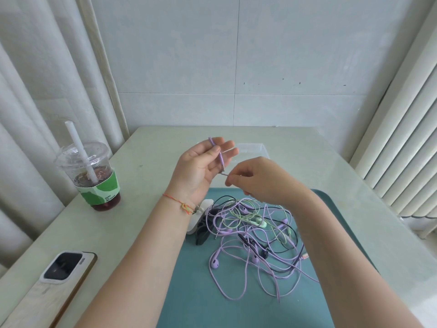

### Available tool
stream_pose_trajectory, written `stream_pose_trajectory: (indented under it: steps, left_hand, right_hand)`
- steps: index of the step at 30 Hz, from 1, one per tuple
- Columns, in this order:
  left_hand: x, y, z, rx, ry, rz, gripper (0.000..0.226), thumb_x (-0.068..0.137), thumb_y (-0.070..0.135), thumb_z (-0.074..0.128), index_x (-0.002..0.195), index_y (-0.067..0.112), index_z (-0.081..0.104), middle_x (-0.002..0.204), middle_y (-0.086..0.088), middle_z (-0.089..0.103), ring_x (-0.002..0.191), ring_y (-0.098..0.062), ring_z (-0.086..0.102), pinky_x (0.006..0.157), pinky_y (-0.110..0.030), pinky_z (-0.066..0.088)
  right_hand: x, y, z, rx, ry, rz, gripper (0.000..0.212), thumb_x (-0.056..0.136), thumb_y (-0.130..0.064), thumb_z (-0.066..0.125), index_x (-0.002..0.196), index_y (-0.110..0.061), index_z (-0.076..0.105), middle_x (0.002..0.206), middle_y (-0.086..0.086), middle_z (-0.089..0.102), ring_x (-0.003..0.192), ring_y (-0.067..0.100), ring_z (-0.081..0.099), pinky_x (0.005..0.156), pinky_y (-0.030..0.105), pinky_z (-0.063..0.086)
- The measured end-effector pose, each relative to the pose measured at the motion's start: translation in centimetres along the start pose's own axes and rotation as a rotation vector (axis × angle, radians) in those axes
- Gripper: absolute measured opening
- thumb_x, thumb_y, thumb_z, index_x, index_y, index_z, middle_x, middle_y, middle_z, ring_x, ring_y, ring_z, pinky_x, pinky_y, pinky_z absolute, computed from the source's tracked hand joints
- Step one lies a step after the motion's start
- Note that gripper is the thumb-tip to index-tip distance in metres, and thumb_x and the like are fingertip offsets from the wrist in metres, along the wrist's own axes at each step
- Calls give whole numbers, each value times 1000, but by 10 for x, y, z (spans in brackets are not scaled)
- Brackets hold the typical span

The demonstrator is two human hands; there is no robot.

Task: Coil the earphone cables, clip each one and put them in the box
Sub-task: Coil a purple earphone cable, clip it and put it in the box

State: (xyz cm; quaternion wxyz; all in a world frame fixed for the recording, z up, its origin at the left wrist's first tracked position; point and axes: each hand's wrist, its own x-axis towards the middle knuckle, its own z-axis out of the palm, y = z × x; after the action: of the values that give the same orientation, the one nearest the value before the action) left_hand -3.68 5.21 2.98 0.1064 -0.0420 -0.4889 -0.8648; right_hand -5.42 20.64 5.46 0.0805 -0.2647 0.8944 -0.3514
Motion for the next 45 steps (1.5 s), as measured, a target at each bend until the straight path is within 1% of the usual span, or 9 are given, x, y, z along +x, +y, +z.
stream_pose_trajectory:
  steps: [3, 8, 15, 19, 27, 32, 37, 40, 45]
  left_hand:
    - [-1, -2, 0, 146, 0, 17, 21, 96, -5, 46, 95, 6, 63, 93, -11, 73, 90, -28, 72, 91, -36, 51]
    - [-1, -8, 0, 354, -42, -25, 21, 95, -6, 47, 95, 6, 65, 73, 0, 72, 62, -10, 64, 65, -28, 39]
    - [-6, -8, 2, 383, -204, -216, 19, 97, -2, 46, 99, 0, 65, 72, -5, 69, 64, -16, 66, 81, -35, 48]
    - [-7, -5, 2, 283, -269, -325, 22, 97, -1, 42, 104, -2, 63, 67, -4, 59, 56, -13, 55, 105, -49, 41]
    - [-13, 2, 9, 221, -381, -382, 23, 98, 11, 42, 100, 1, 62, 63, 2, 35, 54, -9, 33, 98, -47, 48]
    - [-10, 0, 9, -44, -358, -407, 22, 94, 16, 44, 90, 6, 64, 64, 1, 45, 53, -10, 44, 93, -49, 52]
    - [-6, 3, 8, -335, -307, -343, 31, 92, 15, 44, 81, 3, 71, 90, -12, 73, 85, -26, 73, 85, -46, 58]
    - [-6, 7, 7, -407, -257, -313, 29, 92, 12, 44, 86, 0, 70, 114, -23, 68, 104, -37, 67, 83, -39, 59]
    - [-3, 5, 5, -380, -186, -218, 23, 98, 15, 42, 99, 4, 63, 126, -22, 62, 119, -38, 59, 101, -45, 48]
  right_hand:
    - [-2, -2, -1, -8, 25, -29, 14, 88, -28, 61, 85, -20, 73, 68, 1, 59, 58, 14, 53, 62, 34, 52]
    - [-5, -3, -6, 20, 110, -74, 17, 86, -23, 57, 79, -15, 71, 68, 8, 57, 60, 16, 48, 69, 42, 54]
    - [-2, 5, -16, 44, 280, -71, 23, 85, -36, 69, 72, -17, 66, 50, -10, 49, 46, 6, 38, 50, 23, 38]
    - [2, 12, -21, 102, 352, -85, 19, 84, -32, 71, 73, -16, 68, 47, -10, 43, 44, 6, 35, 46, 18, 31]
    - [6, 14, -14, 195, 395, -87, 21, 86, -30, 70, 80, -10, 66, 57, -4, 45, 43, 4, 34, 42, 14, 27]
    - [9, 12, -8, 326, 378, -89, 21, 91, -27, 65, 78, -11, 65, 57, 4, 46, 47, 10, 32, 49, 25, 30]
    - [9, 15, -2, 301, 251, -45, 26, 94, -16, 52, 70, -17, 60, 45, -10, 45, 43, 10, 35, 48, 24, 32]
    - [6, 12, -2, 213, 173, -22, 34, 96, -20, 52, 62, -15, 52, 40, -10, 49, 37, 7, 39, 46, 22, 36]
    - [3, 11, 0, 175, -6, 3, 24, 96, -20, 53, 79, -13, 68, 51, -3, 60, 42, 14, 50, 49, 16, 44]
